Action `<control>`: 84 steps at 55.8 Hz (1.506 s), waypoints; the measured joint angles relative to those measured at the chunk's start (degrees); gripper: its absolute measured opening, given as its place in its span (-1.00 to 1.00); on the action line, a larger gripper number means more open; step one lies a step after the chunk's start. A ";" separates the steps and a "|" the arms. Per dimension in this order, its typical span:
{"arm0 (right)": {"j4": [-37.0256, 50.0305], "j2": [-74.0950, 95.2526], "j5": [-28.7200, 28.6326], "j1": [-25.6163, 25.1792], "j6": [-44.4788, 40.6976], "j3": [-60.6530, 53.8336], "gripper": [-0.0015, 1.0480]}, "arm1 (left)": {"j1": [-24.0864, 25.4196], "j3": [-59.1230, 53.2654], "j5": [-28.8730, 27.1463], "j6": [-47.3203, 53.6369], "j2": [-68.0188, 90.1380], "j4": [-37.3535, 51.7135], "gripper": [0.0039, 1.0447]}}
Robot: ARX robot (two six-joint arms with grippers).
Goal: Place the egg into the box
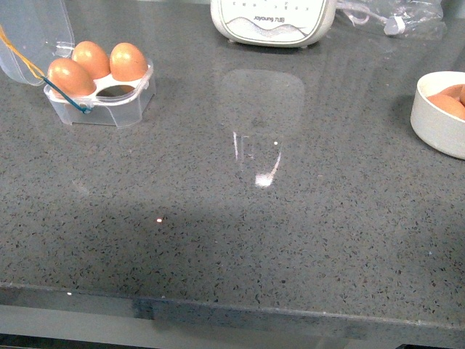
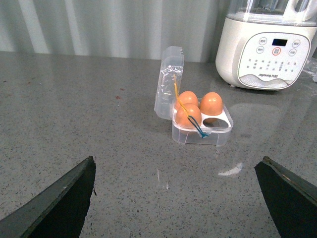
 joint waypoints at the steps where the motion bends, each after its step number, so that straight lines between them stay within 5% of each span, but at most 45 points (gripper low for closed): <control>1: 0.00 0.00 0.00 0.00 0.00 0.00 0.86 | 0.00 0.00 0.00 0.00 0.00 0.00 0.87; 13: -0.02 0.00 0.02 0.00 0.02 0.00 0.86 | 0.00 0.00 0.00 0.00 0.00 0.00 0.87; 17: -3.76 2.19 7.32 1.79 5.81 1.14 0.86 | 0.00 0.00 0.00 0.00 0.00 0.00 0.87; 22: -1.70 5.09 7.19 1.25 10.12 1.55 0.86 | 0.00 0.00 0.02 0.00 0.00 0.00 0.87; 37: 20.81 26.51 0.33 -3.30 10.75 6.60 0.86 | 0.00 0.00 0.02 0.00 0.00 0.00 0.87; 49: 35.82 54.49 0.26 -4.61 6.49 18.08 0.86 | 0.00 0.00 0.02 0.00 0.00 0.00 0.87; 65: 28.57 76.54 -3.43 -1.36 -2.36 35.43 0.86 | 0.00 0.00 0.02 0.00 0.00 0.00 0.87; 84: 21.38 81.26 -8.55 2.05 -9.92 39.17 0.86 | 0.00 0.00 0.02 0.00 0.00 0.00 0.87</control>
